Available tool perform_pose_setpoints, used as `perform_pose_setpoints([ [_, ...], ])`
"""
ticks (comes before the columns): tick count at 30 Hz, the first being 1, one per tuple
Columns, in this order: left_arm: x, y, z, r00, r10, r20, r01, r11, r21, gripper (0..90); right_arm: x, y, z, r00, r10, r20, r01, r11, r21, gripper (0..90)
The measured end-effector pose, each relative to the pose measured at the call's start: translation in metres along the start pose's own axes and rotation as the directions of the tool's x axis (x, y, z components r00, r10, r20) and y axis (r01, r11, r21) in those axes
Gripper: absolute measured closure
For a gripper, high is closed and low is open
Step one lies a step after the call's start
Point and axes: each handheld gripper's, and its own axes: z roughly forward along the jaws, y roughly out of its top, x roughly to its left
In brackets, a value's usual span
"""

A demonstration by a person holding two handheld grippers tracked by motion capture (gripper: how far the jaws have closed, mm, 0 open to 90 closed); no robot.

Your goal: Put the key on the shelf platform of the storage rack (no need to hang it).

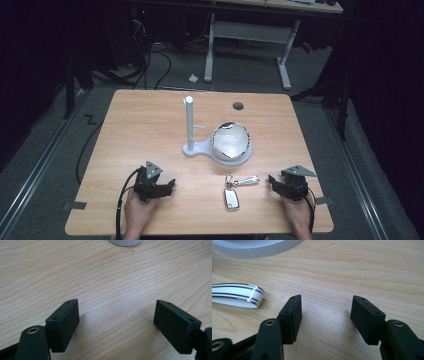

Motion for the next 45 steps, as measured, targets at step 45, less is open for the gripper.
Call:
perform_pose_setpoints([
  [45, 0.000, 0.000, 0.000, 1.0000, -0.002, 0.000, 0.002, 1.0000, -0.001, 20.9, 0.081, 0.020, -0.022, 0.9537, -0.188, -0.235, 0.176, 0.982, -0.071, 54.9],
])
